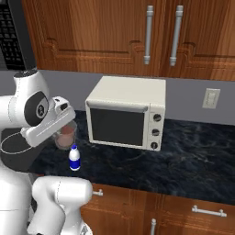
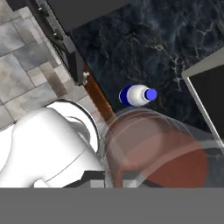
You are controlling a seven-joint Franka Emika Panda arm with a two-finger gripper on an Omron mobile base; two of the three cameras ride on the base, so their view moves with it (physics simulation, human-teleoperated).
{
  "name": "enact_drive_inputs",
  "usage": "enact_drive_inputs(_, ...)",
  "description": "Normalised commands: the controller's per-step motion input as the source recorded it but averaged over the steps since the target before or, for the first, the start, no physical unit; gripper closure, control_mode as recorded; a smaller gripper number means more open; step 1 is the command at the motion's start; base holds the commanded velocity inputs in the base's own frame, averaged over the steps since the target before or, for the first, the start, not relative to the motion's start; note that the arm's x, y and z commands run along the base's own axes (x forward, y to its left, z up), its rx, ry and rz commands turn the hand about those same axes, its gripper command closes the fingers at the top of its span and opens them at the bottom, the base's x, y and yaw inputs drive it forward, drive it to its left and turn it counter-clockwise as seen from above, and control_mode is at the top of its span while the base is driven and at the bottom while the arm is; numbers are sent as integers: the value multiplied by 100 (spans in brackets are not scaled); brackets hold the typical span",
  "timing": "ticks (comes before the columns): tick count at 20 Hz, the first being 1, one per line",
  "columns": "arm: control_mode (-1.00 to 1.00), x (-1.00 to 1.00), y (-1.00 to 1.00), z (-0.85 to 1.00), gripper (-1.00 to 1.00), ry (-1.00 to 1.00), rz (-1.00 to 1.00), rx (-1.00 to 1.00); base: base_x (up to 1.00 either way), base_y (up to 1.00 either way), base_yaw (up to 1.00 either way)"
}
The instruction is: Place the microwavable item in the microwave. Then, close the microwave door and press the start button.
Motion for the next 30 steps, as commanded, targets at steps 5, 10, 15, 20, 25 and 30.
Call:
enact_drive_inputs(5, 100, 0, 0, 0, 100, 0, 0, 0, -72, 83, 6)
enact_drive_inputs(10, 100, 0, 0, 0, 100, 0, 0, 0, -6, 100, 15)
enact_drive_inputs(15, 100, 0, 0, 0, 100, 0, 0, 0, 76, 79, 6)
enact_drive_inputs(20, 100, 0, 0, 0, 100, 0, 0, 0, 27, 55, 0)
enact_drive_inputs(25, 100, 0, 0, 0, 100, 0, 0, 0, 31, 90, 0)
enact_drive_inputs(30, 100, 0, 0, 0, 100, 0, 0, 0, 30, 18, 0)
